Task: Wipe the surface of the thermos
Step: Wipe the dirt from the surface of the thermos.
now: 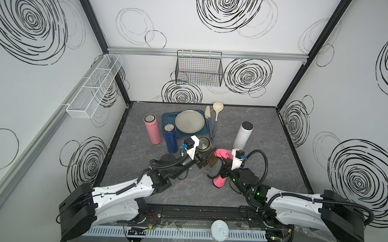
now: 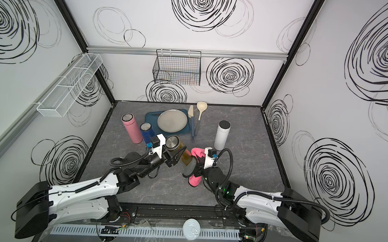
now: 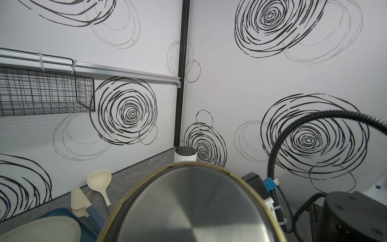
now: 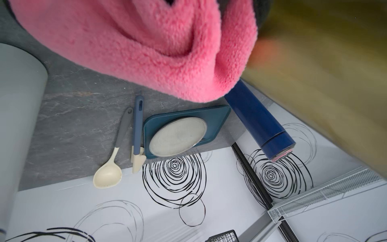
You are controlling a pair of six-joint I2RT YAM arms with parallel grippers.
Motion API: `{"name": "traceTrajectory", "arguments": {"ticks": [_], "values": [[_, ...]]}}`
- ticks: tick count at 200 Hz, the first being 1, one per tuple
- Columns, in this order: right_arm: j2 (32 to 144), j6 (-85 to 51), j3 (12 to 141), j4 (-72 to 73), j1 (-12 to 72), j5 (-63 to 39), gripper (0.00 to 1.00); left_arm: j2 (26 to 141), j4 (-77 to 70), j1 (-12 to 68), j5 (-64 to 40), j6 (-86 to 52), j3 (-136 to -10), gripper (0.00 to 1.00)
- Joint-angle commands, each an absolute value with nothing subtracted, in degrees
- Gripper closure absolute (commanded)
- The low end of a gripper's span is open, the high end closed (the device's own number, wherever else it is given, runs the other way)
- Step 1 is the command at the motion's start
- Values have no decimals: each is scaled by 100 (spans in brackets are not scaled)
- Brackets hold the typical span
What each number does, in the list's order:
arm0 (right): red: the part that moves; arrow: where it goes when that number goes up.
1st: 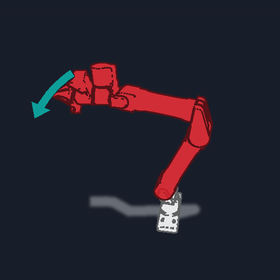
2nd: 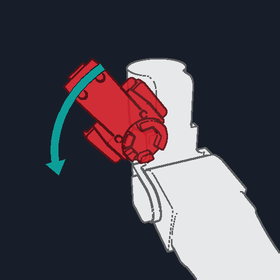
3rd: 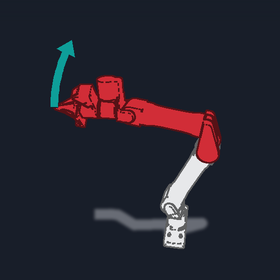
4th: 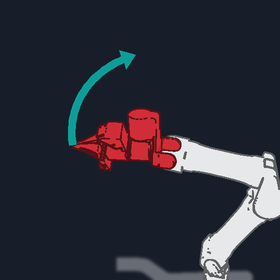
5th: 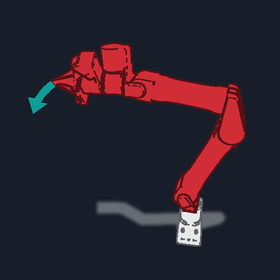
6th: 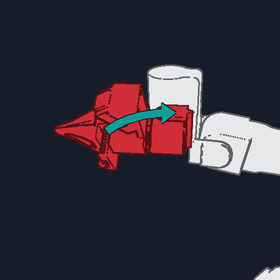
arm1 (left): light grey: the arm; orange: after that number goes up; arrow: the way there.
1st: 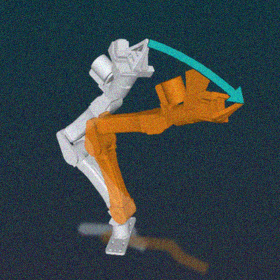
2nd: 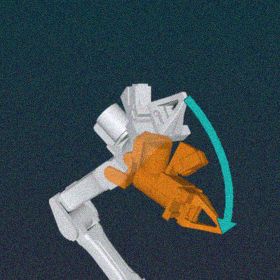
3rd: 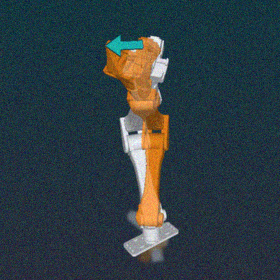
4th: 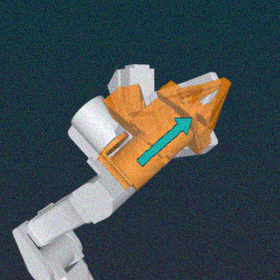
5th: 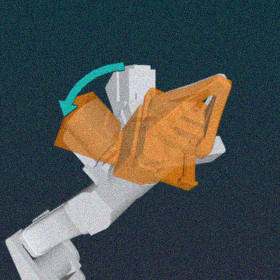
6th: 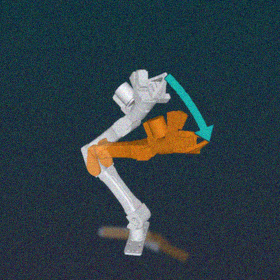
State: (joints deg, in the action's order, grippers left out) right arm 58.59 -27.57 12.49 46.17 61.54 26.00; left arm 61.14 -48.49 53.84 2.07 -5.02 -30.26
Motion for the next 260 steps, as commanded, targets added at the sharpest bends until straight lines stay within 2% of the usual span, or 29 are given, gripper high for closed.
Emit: {"name": "traceTrajectory", "arguments": {"ticks": [1, 31, 84, 110, 150, 190, 212, 224, 260], "values": [[5221, -2628, 1717, 4746, 6184, 2082, 100, 6068, -5996, 5440, -83, -473, -3107, 100], [5136, -2543, 1907, 4698, 6197, 1749, 100, 6025, -5968, 5432, -194, -305, -3110, 100], [5941, -3239, 1094, 4962, 6021, 2333, 100, 6039, -5828, 5440, -623, 6, -3156, 100], [5499, -3023, 1199, 4660, 6032, 2254, 100, 6029, -5958, 5446, -708, 237, -3023, 100], [4921, -2477, 1859, 4272, 6089, 1552, 100, 5952, -5959, 5458, -870, 475, -2979, 100], [5517, -2952, 1487, 4604, 6011, 1668, 100, 5906, -5797, 5467, -1631, 895, -2991, 100], [5743, -3317, 1074, 4773, 5955, 1767, 100, 5897, -5942, 5467, -1639, 1191, -2850, 100], [5591, -3315, 1059, 4566, 5950, 1863, 100, 5955, -6267, 5467, -1572, 1388, -2704, 100], [4228, -2742, 1444, 3527, 5950, 1825, 100, 6463, -7393, 5421, -1240, 2024, -2379, 100]]}}
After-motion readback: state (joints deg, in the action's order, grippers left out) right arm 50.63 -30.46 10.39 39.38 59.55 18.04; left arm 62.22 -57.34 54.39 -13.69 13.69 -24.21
